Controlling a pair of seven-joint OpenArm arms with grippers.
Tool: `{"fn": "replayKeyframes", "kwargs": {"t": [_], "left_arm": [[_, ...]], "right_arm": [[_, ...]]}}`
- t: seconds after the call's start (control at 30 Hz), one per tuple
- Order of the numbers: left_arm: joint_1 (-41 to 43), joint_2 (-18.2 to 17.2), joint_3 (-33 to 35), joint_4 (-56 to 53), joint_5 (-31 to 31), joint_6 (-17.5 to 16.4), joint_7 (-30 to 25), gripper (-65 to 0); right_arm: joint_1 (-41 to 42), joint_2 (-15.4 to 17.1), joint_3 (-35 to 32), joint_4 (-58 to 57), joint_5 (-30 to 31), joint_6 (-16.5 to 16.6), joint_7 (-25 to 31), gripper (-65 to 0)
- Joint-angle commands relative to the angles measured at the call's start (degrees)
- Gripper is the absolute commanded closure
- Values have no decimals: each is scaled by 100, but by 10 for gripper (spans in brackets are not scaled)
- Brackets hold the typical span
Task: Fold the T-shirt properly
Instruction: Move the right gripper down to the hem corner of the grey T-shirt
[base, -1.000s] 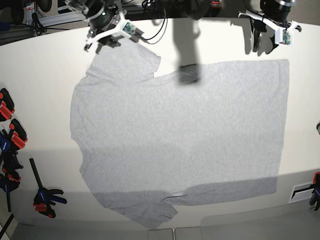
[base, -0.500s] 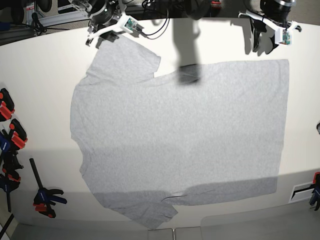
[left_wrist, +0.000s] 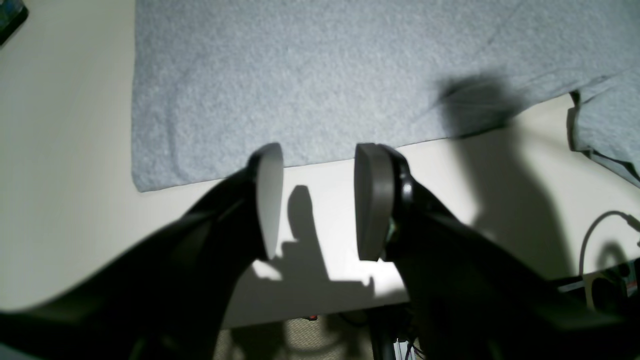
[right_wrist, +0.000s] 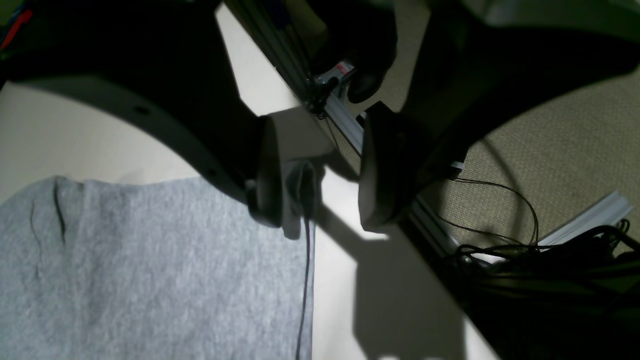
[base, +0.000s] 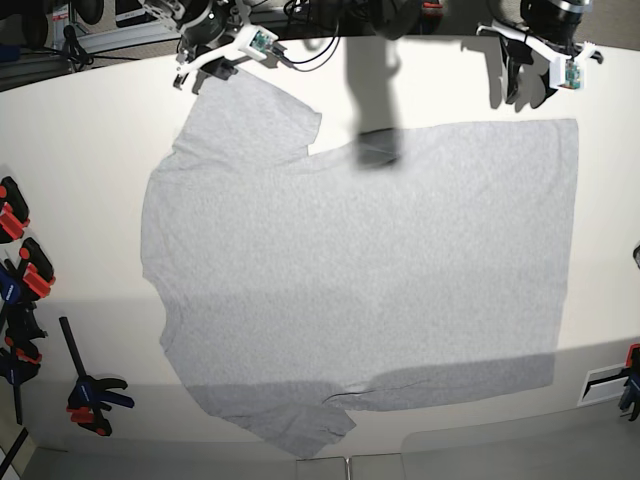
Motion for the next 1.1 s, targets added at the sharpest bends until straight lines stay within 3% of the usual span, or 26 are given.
{"fn": "replayKeyframes", "kwargs": {"t": [0.0,0.13,0.27,0.53,0.77,1.07], "left_arm": [[63,-35,-26,103,-57,4,-136,-219],[63,-33,-28,105,-57,4,-138,-219],[61,-33,-26,105,-57,4,-138,-219],[61,-33,-28,103,-57,4,-138,-219],[61,-33,-26,103,-57,7,-138,-219],[63,-33,-28,105,-57,7,-138,-219]], "right_arm": [[-2,111,35,-92,-330,-144,-306,-250],[-2,225,157,-92,-422,-232,-302,-250],[-2,219,212,-85,-94,-223,-175,-250],[-2,208,-131,302,96,-234,-42,-250],[-2,-118,-516,1169,367,-221,-463,-250],[-2,-129,-358,1163,306,-205,-538,-250]]}}
